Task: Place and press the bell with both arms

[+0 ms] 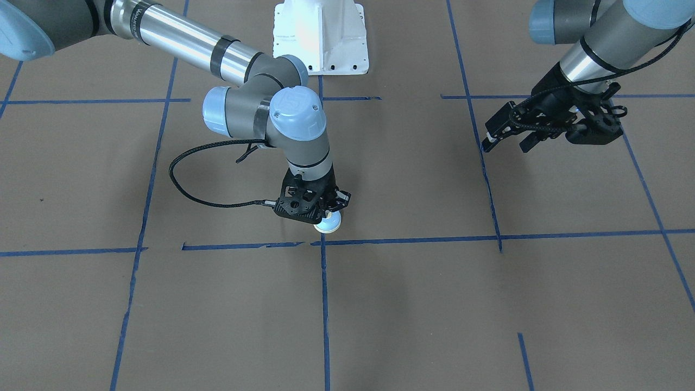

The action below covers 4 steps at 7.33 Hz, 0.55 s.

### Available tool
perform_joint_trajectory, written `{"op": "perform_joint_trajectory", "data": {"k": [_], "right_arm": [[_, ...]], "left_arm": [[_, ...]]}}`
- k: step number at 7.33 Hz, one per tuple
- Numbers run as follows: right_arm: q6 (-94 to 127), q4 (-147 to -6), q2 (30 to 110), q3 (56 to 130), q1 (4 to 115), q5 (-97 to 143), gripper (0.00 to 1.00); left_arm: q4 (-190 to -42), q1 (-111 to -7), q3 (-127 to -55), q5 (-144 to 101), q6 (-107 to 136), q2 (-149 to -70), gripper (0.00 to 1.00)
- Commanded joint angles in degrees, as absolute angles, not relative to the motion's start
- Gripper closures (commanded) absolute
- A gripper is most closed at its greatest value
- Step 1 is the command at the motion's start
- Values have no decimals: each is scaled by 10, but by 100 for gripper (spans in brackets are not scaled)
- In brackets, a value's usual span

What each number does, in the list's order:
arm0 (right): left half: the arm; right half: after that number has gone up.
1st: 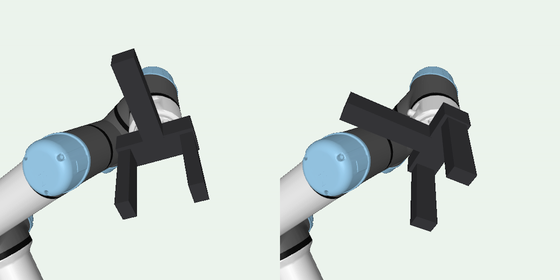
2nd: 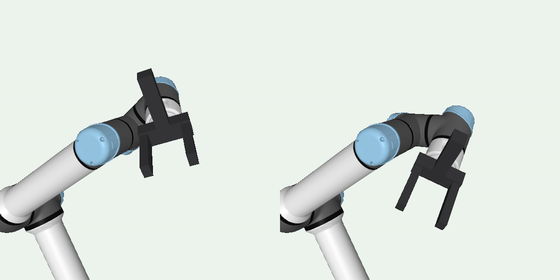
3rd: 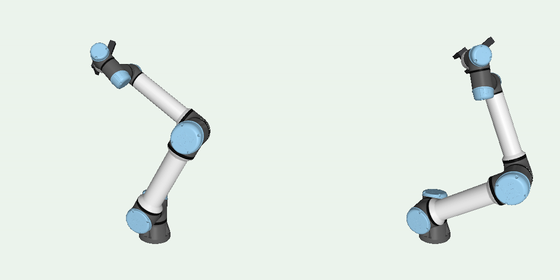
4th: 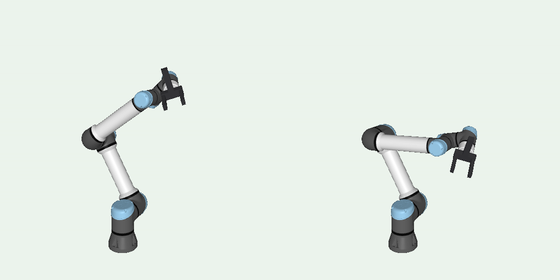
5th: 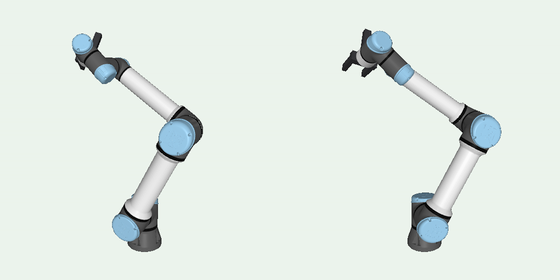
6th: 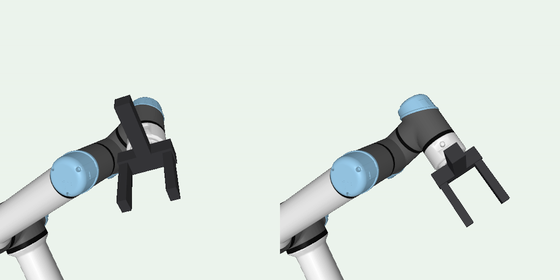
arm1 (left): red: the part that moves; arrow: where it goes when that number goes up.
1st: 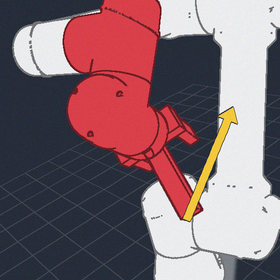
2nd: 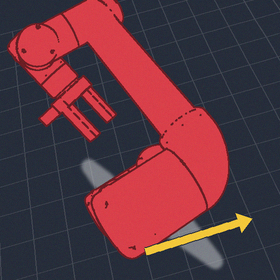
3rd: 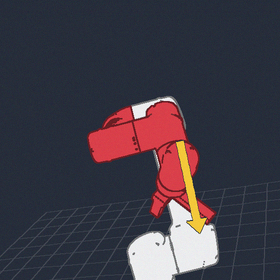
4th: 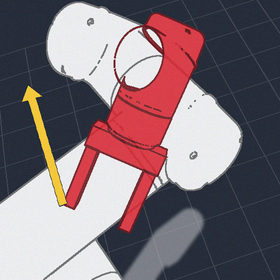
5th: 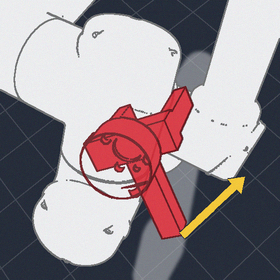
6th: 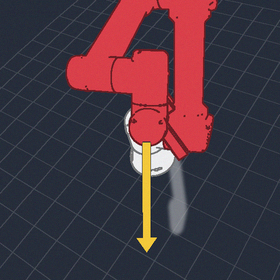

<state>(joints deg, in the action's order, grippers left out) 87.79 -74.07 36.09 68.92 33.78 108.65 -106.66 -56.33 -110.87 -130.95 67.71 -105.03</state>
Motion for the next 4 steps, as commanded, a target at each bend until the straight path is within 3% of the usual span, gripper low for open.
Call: {"op": "perform_joint_trajectory", "data": {"k": [1, 4], "right_arm": [[881, -745, 348, 718, 353, 1106, 100], [871, -751, 542, 945, 450, 1208, 99]], "left_arm": [[-1067, -563, -1109, -1310, 678, -1050, 1], [-1066, -563, -1101, -1309, 672, -1049, 1]]}}
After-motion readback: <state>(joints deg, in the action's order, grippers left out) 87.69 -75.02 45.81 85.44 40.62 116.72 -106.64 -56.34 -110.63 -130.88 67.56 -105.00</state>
